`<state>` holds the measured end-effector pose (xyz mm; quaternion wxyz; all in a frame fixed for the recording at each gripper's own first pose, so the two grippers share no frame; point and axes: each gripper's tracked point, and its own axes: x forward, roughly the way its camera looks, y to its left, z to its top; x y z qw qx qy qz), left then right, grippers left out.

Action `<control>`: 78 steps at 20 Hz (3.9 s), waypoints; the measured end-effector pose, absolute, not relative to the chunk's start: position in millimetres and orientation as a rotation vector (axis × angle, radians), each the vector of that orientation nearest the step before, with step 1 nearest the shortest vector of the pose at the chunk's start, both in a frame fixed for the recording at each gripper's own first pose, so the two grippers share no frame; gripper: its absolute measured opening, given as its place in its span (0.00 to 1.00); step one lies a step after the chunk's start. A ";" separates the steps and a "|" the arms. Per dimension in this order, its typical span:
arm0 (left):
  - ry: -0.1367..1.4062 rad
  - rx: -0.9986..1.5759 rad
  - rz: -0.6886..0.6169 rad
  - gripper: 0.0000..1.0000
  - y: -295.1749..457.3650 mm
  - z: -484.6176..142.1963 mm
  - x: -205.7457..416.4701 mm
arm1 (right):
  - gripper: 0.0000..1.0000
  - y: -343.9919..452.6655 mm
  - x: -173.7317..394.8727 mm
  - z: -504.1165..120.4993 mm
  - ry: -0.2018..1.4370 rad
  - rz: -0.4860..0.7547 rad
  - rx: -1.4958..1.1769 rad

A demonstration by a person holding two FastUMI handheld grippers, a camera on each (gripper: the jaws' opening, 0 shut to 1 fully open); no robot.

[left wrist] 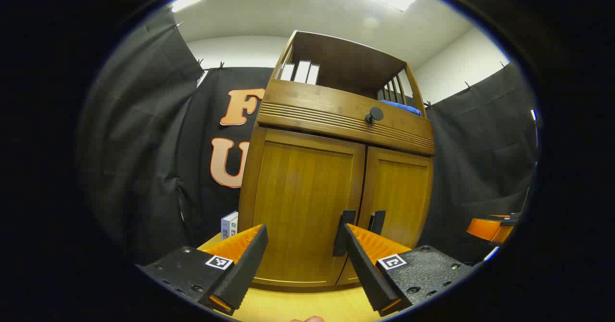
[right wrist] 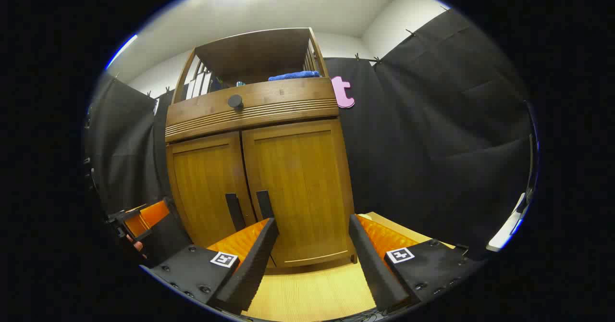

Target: Open the right door of the double-door shoe cabinet with the right hand, and open the left door with the left hand.

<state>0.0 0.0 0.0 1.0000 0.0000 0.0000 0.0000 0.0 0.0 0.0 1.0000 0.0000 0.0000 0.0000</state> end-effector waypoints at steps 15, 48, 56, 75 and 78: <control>0.006 -0.008 0.015 0.94 8.8 -3.8 1.3 | 0.90 1.7 9.1 -0.3 0.001 0.009 -0.010; -0.014 0.011 0.056 0.95 26.3 -10.5 10.4 | 0.97 18.5 49.0 -1.6 -0.009 0.056 -0.012; -0.022 0.015 0.074 0.92 28.1 -9.1 9.7 | 0.90 39.3 103.6 -10.6 -0.013 0.143 -0.041; -0.065 0.067 0.098 0.94 32.0 3.2 2.8 | 0.90 93.3 241.9 -82.0 0.090 0.189 -0.120; -0.069 0.062 0.107 0.94 35.9 1.6 2.6 | 0.98 94.9 245.9 -86.1 0.108 0.204 -0.076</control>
